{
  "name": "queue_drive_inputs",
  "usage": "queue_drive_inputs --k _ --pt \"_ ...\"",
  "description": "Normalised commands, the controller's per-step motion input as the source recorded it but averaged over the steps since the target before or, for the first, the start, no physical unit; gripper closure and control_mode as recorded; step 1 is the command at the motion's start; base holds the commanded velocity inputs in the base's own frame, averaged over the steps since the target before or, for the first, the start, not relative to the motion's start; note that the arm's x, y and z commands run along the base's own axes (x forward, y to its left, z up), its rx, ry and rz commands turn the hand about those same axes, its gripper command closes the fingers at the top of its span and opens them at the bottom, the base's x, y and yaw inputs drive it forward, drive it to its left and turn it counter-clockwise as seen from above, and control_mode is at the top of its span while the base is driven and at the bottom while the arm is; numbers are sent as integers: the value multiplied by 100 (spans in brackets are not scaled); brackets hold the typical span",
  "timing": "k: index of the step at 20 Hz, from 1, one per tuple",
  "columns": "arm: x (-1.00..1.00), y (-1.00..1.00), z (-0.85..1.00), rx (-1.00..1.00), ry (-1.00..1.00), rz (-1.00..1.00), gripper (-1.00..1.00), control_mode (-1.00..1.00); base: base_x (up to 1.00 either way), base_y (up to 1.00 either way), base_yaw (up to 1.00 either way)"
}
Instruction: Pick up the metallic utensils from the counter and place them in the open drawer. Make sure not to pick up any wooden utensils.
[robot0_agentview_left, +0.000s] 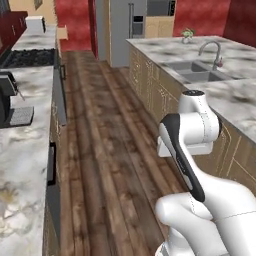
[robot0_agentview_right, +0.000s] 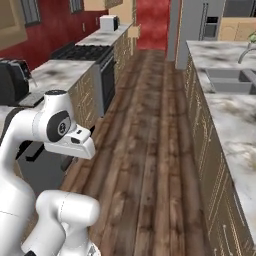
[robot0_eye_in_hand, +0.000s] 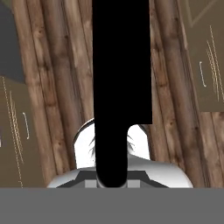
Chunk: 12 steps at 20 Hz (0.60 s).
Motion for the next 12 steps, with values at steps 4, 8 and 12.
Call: queue_drive_inputs --k 4,8,12 --pt "0 0 0 0 0 0 100 100 100 -1 5" --pt "0 0 0 0 0 0 100 100 100 -9 4" --pt "0 0 0 0 0 0 100 100 100 -20 2"
